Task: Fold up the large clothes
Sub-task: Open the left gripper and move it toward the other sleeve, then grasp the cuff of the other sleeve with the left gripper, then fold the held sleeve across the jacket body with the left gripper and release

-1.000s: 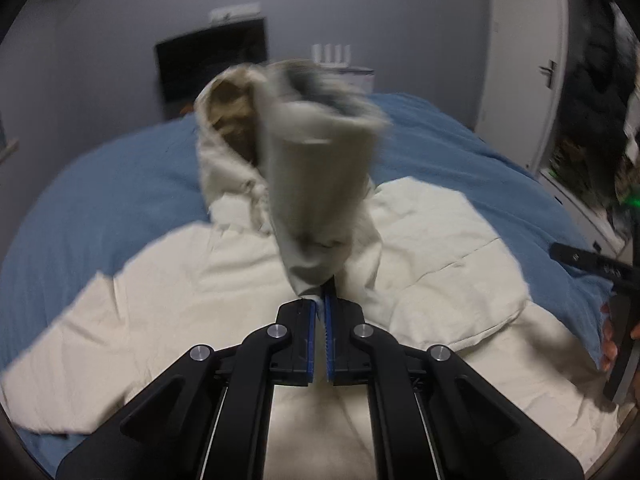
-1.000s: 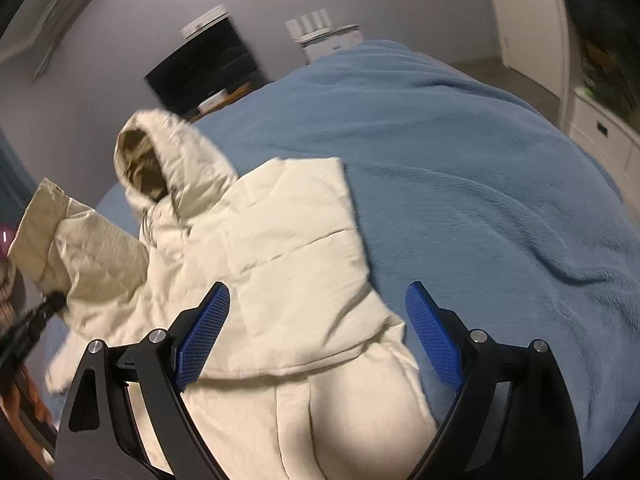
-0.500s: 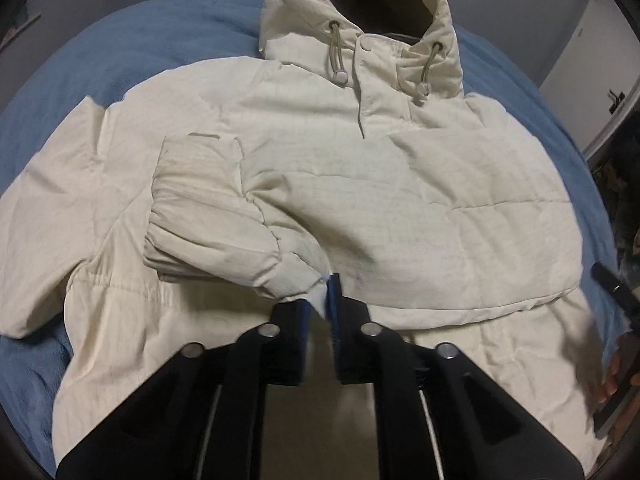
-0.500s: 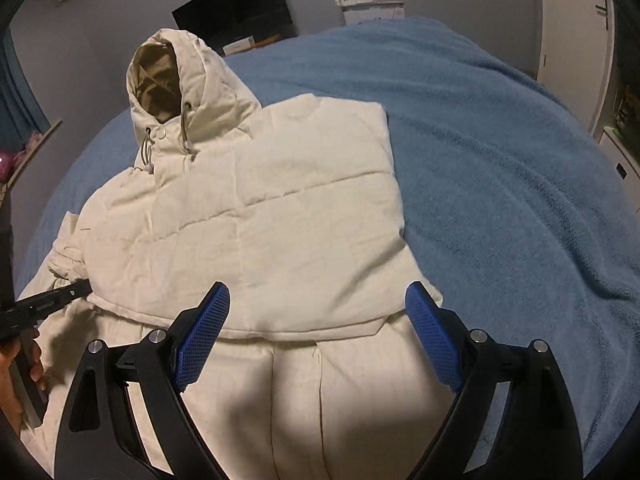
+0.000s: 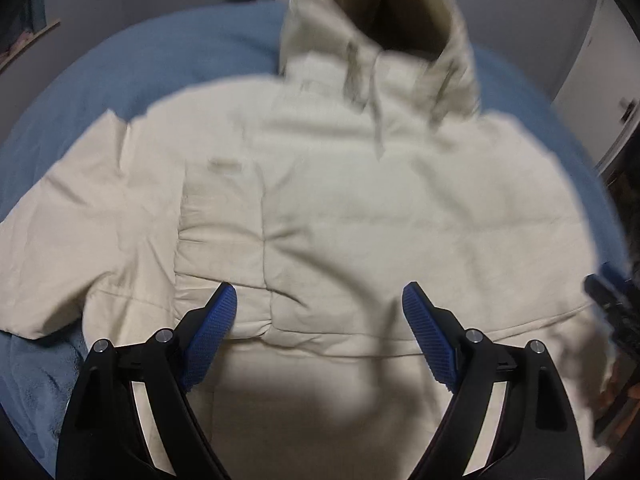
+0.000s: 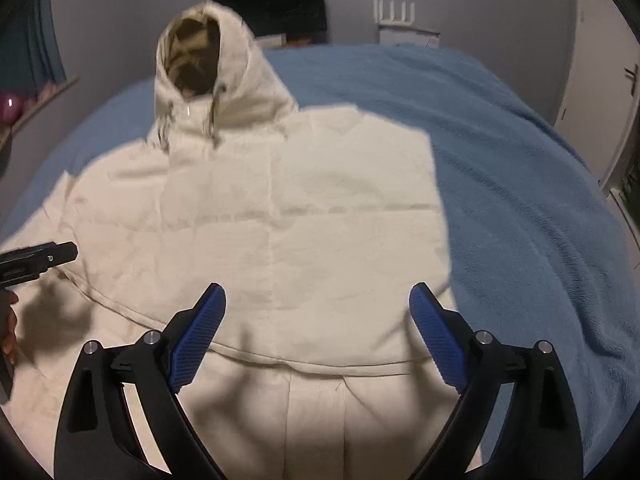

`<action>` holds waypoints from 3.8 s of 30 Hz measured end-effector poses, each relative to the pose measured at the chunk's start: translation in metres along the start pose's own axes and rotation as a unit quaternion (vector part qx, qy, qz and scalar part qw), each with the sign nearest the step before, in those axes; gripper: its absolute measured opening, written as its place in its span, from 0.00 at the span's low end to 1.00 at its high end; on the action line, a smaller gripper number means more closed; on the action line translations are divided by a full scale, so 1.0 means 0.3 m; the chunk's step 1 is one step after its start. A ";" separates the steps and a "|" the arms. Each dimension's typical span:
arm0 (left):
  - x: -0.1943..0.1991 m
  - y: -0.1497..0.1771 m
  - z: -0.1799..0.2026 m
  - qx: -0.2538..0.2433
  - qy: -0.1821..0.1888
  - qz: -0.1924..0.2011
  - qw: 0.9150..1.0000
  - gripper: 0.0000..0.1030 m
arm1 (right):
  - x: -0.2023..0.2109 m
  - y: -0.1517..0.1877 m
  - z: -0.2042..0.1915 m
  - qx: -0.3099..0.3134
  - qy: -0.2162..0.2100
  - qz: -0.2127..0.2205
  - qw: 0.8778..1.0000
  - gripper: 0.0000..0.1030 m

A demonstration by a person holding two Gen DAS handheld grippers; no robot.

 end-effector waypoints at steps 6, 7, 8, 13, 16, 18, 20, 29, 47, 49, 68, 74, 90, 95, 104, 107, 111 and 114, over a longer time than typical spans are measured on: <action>-0.083 0.045 0.019 -0.052 -0.050 -0.019 0.997 0.87 | -0.130 0.082 0.010 0.000 0.009 -0.070 0.998 0.93; -0.085 0.042 0.021 -0.053 -0.051 -0.018 0.997 0.87 | -0.130 0.082 0.007 0.002 0.011 -0.070 0.997 0.93; -0.081 0.042 0.018 -0.052 -0.050 -0.017 0.997 0.88 | -0.130 0.082 0.005 0.004 0.014 -0.069 0.998 0.93; -0.036 0.041 0.000 -0.044 -0.042 0.000 0.998 0.88 | -0.140 0.088 0.009 0.002 0.008 -0.066 0.998 0.93; 0.009 0.022 0.011 -0.036 -0.052 0.023 0.998 0.89 | -0.130 0.084 0.010 0.000 0.005 -0.061 0.998 0.93; 0.074 0.007 -0.007 -0.026 -0.061 0.045 0.997 0.93 | -0.103 0.075 0.009 0.002 0.011 -0.049 0.999 0.93; 0.137 -0.012 -0.034 -0.013 -0.061 0.064 0.996 0.94 | -0.060 0.056 0.005 0.001 0.013 -0.027 1.000 0.93; 0.388 -0.130 -0.405 0.088 -0.119 0.126 0.981 0.94 | 0.238 -0.086 -0.148 -0.046 -0.101 0.083 0.990 0.93; 0.230 0.139 -1.084 0.389 -0.147 0.053 0.908 0.81 | 0.134 0.040 -0.220 -0.023 -0.070 0.033 0.997 0.93; 0.222 0.168 -1.124 0.413 -0.145 0.056 0.897 0.81 | 0.127 0.044 -0.236 -0.014 -0.068 0.030 0.997 0.93; 0.544 -0.017 -1.011 0.285 -0.163 0.264 0.907 0.07 | 0.077 0.085 -0.310 0.039 -0.053 0.016 0.998 0.93; 0.686 -0.243 -0.735 0.194 -0.104 0.315 0.923 0.07 | 0.081 0.092 -0.314 0.044 -0.049 0.020 0.998 0.93; 0.511 -0.206 0.160 -0.095 0.027 0.284 0.954 0.06 | 0.090 0.094 -0.300 0.034 -0.046 0.029 0.998 0.93; 0.306 -0.107 0.327 -0.160 0.063 0.214 0.962 0.06 | 0.071 0.099 -0.298 0.030 -0.051 0.020 0.998 0.93; 0.100 -0.020 0.355 -0.165 0.120 0.107 0.973 0.18 | 0.048 0.108 -0.281 0.015 -0.056 0.006 0.998 0.93; 0.141 -0.001 0.330 -0.144 0.157 0.102 0.972 0.54 | 0.050 0.108 -0.269 0.006 -0.056 0.007 0.998 0.93; 0.220 -0.007 0.285 -0.116 0.167 0.130 0.971 0.91 | 0.043 0.106 -0.251 -0.007 -0.056 0.005 0.998 0.93; 0.241 -0.019 0.233 -0.087 0.189 0.109 0.972 0.92 | 0.046 0.103 -0.240 -0.014 -0.052 0.006 0.999 0.93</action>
Point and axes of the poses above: each gripper's, at about its wrist camera, not at the fingertips, and x roughly against the way its jaws point, z to its right, y to its underside, the point moved 6 cm from there along -x, roughly the way its jaws point, and after that the axes turned 3 degrees about x, right-handed, at the moved point
